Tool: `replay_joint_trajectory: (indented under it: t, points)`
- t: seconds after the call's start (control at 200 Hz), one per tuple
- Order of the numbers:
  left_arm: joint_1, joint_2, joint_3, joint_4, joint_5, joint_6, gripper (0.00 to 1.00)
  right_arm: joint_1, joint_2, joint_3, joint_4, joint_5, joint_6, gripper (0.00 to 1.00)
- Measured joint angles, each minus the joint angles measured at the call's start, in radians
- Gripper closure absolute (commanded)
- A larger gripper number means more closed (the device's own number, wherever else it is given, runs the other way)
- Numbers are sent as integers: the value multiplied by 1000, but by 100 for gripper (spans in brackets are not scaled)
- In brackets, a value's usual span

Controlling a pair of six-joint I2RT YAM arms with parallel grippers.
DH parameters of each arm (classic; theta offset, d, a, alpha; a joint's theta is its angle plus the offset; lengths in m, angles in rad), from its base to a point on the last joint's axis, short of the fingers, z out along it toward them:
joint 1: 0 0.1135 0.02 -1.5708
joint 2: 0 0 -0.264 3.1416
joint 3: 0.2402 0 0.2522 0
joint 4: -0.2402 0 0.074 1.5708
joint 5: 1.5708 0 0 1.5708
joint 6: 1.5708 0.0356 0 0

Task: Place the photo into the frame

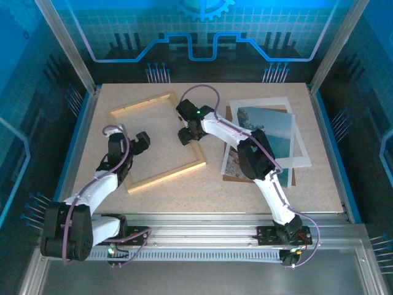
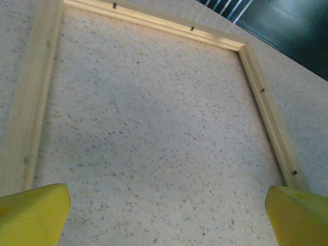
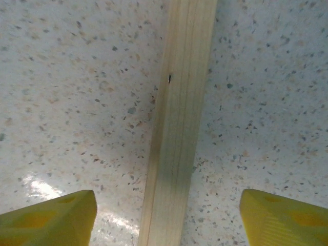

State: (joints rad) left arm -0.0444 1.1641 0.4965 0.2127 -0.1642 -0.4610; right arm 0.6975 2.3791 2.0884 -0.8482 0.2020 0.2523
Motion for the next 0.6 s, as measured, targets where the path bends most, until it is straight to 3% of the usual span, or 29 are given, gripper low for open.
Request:
replay_joint_trajectory:
  t: [0.26,0.37,0.6]
  points:
    - [0,48,0,0,90,-36,1,-5,60,20,-26,8,31,47]
    - [0,79,0,0,119,-41,1,-5,62,20,-24,9,58,58]
    - [0,106,0,0,137,-64,1,-4,41,-28,20,9,152,72]
